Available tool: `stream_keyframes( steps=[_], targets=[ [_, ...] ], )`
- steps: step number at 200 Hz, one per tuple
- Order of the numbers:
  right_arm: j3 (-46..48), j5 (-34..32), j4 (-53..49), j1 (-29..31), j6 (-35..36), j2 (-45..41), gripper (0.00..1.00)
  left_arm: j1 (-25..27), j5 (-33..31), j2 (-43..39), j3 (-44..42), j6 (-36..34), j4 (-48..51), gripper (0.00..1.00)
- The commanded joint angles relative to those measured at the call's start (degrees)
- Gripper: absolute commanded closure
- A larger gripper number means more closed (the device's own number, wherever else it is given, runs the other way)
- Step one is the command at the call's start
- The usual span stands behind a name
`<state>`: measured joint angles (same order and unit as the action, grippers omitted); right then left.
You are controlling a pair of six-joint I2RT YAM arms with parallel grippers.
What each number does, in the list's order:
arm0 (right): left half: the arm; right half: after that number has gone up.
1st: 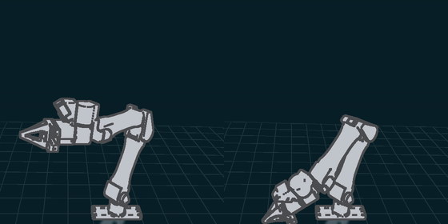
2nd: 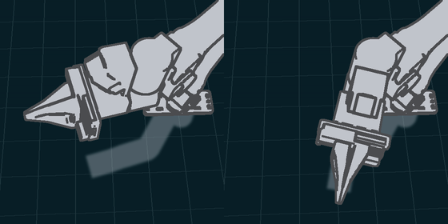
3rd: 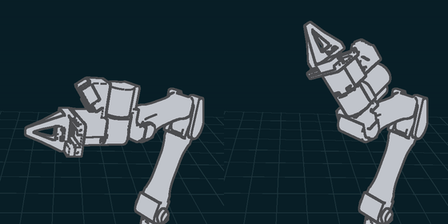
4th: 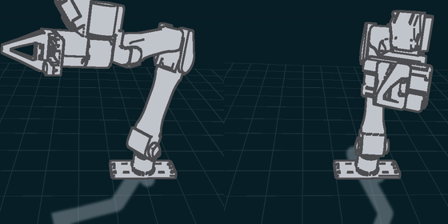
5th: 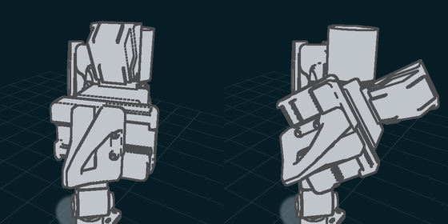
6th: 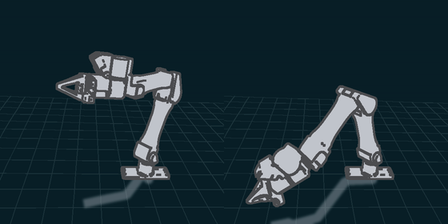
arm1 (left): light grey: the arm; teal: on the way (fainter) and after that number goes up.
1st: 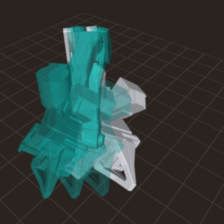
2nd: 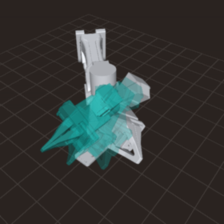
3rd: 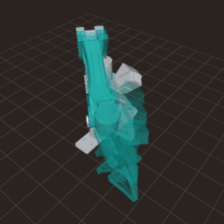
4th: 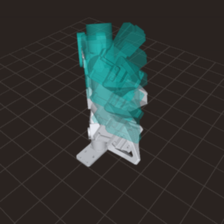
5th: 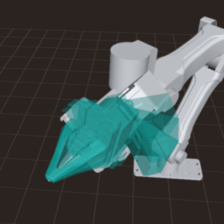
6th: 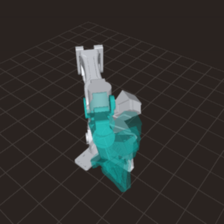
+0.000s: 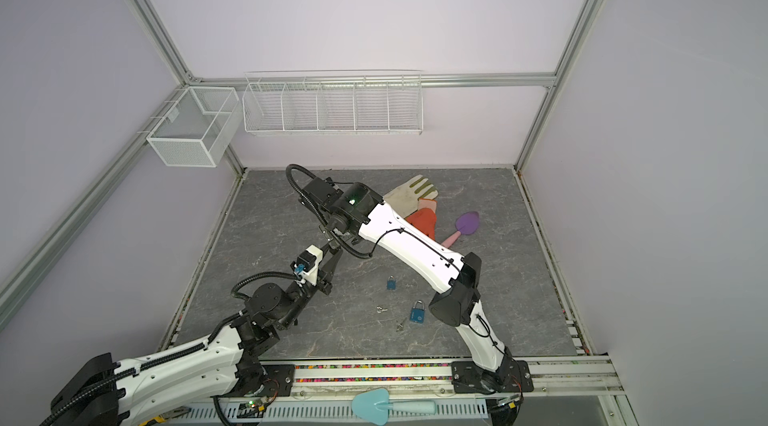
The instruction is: Unlock with the key
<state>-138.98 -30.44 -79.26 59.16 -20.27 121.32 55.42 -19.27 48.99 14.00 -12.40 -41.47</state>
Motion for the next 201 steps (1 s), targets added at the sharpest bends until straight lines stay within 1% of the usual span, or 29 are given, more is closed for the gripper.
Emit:
stream_keyframes(
  steps=[1,37,80,103,128,153,178,201],
  targets=[
    [-0.6,-1.2,-3.2,-0.7,1.5,-0.2,0.01,0.2,-0.2,-1.7,-1.2,-1.3,-2.8,1.00],
    [-0.6,3.0,-3.5,-1.5,1.8,-0.8,0.01,0.2,-0.2,-2.7,-1.3,-1.3,-1.3,1.00],
    [0.2,4.0,-4.7,-1.5,1.7,-2.4,0.01,0.2,-0.4,-3.8,-1.6,-1.2,-2.0,1.00],
    [3.2,6.3,-2.2,-1.6,1.5,-5.3,0.01,0.2,-0.8,-3.4,-1.7,-1.0,-2.9,1.00],
    [6.4,6.5,-1.1,-1.6,0.7,-7.7,0.01,0.2,-1.4,-3.4,-1.7,-0.2,-3.4,1.00],
    [10.7,8.2,1.4,-1.5,1.0,-10.3,0.01,0.2,-1.4,-3.6,-1.7,0.6,-3.9,1.00],
    [13.7,11.2,4.0,-1.5,2.0,-12.6,0.01,0.2,-0.9,-3.8,-1.6,1.0,-4.4,1.00],
    [17.8,13.9,8.6,-1.6,3.1,-15.6,0.00,0.3,-0.7,-3.9,-1.3,1.3,-3.9,1.00]
  ],
)
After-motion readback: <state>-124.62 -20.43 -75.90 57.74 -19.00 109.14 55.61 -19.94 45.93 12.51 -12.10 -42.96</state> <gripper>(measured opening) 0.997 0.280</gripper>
